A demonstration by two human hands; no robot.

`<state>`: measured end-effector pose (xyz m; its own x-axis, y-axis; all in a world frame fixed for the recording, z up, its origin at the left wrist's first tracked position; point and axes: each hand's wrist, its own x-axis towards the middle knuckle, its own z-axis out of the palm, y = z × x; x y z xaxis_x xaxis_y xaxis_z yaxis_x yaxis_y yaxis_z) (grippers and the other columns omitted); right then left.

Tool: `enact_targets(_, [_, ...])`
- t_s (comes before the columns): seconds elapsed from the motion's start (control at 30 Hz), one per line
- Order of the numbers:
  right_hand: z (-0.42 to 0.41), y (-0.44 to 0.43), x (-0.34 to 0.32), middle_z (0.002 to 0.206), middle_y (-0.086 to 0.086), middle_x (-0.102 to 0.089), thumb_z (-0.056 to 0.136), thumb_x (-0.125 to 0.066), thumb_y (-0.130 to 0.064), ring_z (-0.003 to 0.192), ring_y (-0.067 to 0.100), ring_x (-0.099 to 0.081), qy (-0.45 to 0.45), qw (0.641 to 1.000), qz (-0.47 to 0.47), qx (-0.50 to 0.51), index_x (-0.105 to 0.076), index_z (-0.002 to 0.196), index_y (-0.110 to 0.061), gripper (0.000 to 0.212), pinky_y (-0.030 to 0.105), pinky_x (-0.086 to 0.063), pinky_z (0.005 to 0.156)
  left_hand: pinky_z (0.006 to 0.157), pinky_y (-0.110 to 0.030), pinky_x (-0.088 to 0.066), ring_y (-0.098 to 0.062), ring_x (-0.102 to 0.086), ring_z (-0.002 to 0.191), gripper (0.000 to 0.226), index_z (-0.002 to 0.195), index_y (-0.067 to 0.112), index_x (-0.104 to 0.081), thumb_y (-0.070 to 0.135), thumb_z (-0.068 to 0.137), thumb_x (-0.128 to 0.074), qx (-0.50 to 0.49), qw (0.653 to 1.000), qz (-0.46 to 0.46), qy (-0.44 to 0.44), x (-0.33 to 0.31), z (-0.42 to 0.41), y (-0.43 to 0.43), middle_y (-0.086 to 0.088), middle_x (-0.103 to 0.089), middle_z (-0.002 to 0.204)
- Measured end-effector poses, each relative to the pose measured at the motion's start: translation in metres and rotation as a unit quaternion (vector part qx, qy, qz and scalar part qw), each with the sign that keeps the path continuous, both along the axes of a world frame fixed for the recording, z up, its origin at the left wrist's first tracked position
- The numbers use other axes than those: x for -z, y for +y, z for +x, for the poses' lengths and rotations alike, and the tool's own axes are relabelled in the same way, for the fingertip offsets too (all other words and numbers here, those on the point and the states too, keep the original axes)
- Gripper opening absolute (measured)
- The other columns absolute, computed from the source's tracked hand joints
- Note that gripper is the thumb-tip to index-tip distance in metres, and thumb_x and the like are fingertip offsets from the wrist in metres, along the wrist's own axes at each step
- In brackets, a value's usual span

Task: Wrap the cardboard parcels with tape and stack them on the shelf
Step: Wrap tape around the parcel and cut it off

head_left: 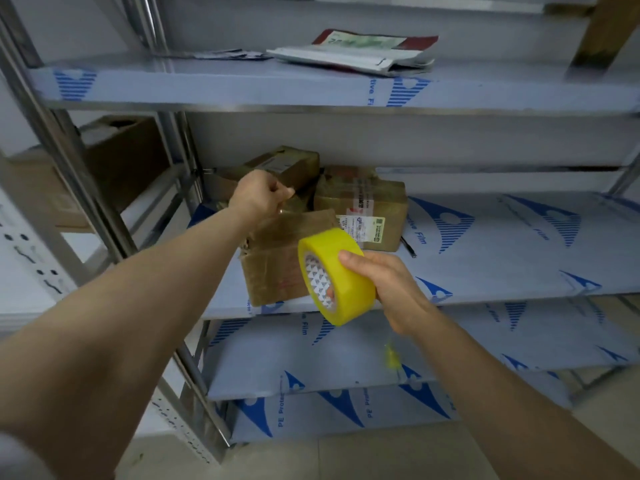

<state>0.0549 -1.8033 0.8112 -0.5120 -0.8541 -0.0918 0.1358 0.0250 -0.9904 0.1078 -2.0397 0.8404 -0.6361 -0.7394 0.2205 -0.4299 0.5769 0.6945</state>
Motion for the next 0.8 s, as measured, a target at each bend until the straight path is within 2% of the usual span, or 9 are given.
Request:
enact_targets(0.1, [0.001, -0.019, 0.004, 0.071, 0.001, -0.074, 0.086, -0.065, -0.037, 0.063, 0.013, -0.069, 0.032, 0.995, 0.015, 0.091, -0.071, 0.082, -0.015, 0.024, 0.023, -0.057, 0.060, 0.070, -0.032, -0.045, -0.019, -0.059, 0.079, 0.022, 0.079, 0.014, -0.061, 0.030, 0.093, -0.059, 0.014, 1.000, -0.019, -0.019, 0.013, -0.011, -0.015, -0.004, -0.064, 0.084])
enact_targets(0.17, [0.002, -0.031, 0.009, 0.070, -0.002, -0.074, 0.084, -0.066, -0.043, 0.064, 0.010, -0.070, 0.038, 0.989, 0.037, 0.139, -0.072, 0.076, -0.019, 0.026, 0.025, -0.057, 0.063, 0.078, -0.033, -0.045, -0.023, -0.059, 0.090, 0.020, 0.083, 0.014, -0.059, 0.029, 0.095, -0.056, 0.034, 0.999, -0.013, -0.038, 0.019, -0.018, -0.024, -0.007, -0.064, 0.093])
enact_targets(0.3, [0.002, -0.047, 0.017, 0.063, -0.010, -0.071, 0.081, -0.068, -0.048, 0.056, 0.001, -0.066, 0.044, 0.977, 0.079, 0.192, -0.071, 0.056, -0.027, 0.032, 0.025, -0.051, 0.062, 0.085, -0.037, -0.045, -0.031, -0.058, 0.100, 0.022, 0.092, 0.012, -0.059, 0.032, 0.098, -0.050, 0.078, 0.991, -0.029, -0.107, 0.028, -0.032, -0.039, -0.013, -0.063, 0.106])
enact_targets(0.37, [0.004, -0.054, 0.020, 0.063, -0.011, -0.071, 0.079, -0.069, -0.049, 0.058, 0.001, -0.066, 0.041, 0.972, 0.092, 0.211, -0.070, 0.056, -0.027, 0.033, 0.026, -0.051, 0.063, 0.087, -0.042, -0.047, -0.034, -0.056, 0.103, 0.026, 0.103, 0.011, -0.060, 0.033, 0.099, -0.047, 0.095, 0.985, -0.053, -0.134, 0.032, -0.035, -0.044, -0.015, -0.061, 0.111])
enact_targets(0.47, [0.005, -0.061, 0.020, 0.062, -0.012, -0.071, 0.078, -0.070, -0.049, 0.064, 0.005, -0.067, 0.031, 0.967, 0.103, 0.232, -0.069, 0.057, -0.026, 0.031, 0.028, -0.052, 0.065, 0.079, -0.037, -0.045, -0.035, -0.056, 0.102, 0.025, 0.107, 0.013, -0.057, 0.032, 0.100, -0.044, 0.106, 0.975, -0.090, -0.175, 0.039, -0.036, -0.049, -0.015, -0.061, 0.113])
enact_targets(0.6, [0.002, -0.062, 0.018, 0.087, -0.003, -0.070, 0.077, -0.070, -0.051, 0.085, 0.016, -0.066, 0.034, 0.961, 0.124, 0.244, -0.065, 0.079, -0.024, 0.027, 0.035, -0.053, 0.078, 0.074, -0.034, -0.042, -0.033, -0.058, 0.100, 0.022, 0.103, 0.014, -0.059, 0.031, 0.098, -0.046, 0.096, 0.981, -0.089, -0.145, 0.047, -0.034, -0.049, -0.012, -0.062, 0.109])
enact_targets(0.7, [0.000, -0.059, 0.015, 0.087, -0.003, -0.069, 0.076, -0.071, -0.050, 0.082, 0.014, -0.065, 0.021, 0.960, 0.122, 0.252, -0.064, 0.082, -0.024, 0.027, 0.029, -0.050, 0.067, 0.073, -0.033, -0.043, -0.031, -0.059, 0.099, 0.022, 0.097, 0.016, -0.062, 0.034, 0.097, -0.049, 0.089, 0.986, -0.075, -0.121, 0.049, -0.034, -0.049, -0.010, -0.064, 0.106])
enact_targets(0.8, [0.000, -0.060, 0.015, 0.077, -0.009, -0.068, 0.075, -0.071, -0.049, 0.074, 0.009, -0.064, 0.025, 0.960, 0.121, 0.252, -0.064, 0.078, -0.025, 0.026, 0.024, -0.047, 0.059, 0.080, -0.035, -0.047, -0.030, -0.060, 0.099, 0.023, 0.093, 0.017, -0.066, 0.037, 0.095, -0.053, 0.083, 0.989, -0.035, -0.117, 0.053, -0.035, -0.053, -0.010, -0.066, 0.104])
